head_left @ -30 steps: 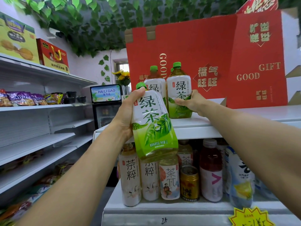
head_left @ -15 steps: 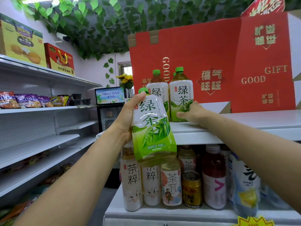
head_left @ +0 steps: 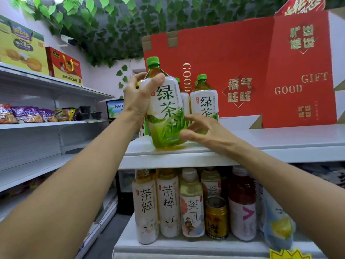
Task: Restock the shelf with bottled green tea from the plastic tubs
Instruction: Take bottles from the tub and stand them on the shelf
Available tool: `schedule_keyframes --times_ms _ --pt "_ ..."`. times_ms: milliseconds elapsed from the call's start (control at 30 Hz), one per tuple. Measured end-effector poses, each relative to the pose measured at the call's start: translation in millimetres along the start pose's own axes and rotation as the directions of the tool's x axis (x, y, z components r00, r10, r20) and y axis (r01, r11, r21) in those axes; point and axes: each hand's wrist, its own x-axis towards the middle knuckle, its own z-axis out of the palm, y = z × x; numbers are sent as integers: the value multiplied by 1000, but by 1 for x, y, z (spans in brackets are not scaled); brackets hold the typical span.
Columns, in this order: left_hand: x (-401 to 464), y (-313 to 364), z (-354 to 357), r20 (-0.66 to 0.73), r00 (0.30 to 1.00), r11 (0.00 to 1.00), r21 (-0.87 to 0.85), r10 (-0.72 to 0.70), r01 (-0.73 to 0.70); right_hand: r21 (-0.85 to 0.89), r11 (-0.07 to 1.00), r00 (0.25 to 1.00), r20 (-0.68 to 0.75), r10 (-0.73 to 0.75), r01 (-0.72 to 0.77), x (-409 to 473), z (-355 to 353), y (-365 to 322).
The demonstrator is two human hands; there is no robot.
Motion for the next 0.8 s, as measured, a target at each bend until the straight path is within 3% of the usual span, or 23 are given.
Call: schedule_keyframes --times_ms 167,367,500,633,800 --pt "3 -17 0 55 998 999 -5 -33 33 -102 994 1000 -11 -26 25 5 2 9" --pt "-16 -14 2 210 977 947 319 -36 -33 -92 994 997 -41 -58 54 5 5 9" --pt "-53 -47 -15 192 975 785 619 -114 -30 -118 991 997 -43 -68 63 7 7 8" --pt "-48 -55 -14 247 951 820 572 -188 14 -225 974 1000 -16 1 -4 17 11 16" --pt "-30 -70 -4 210 942 825 555 -263 106 -314 939 988 10 151 -141 25 11 23"
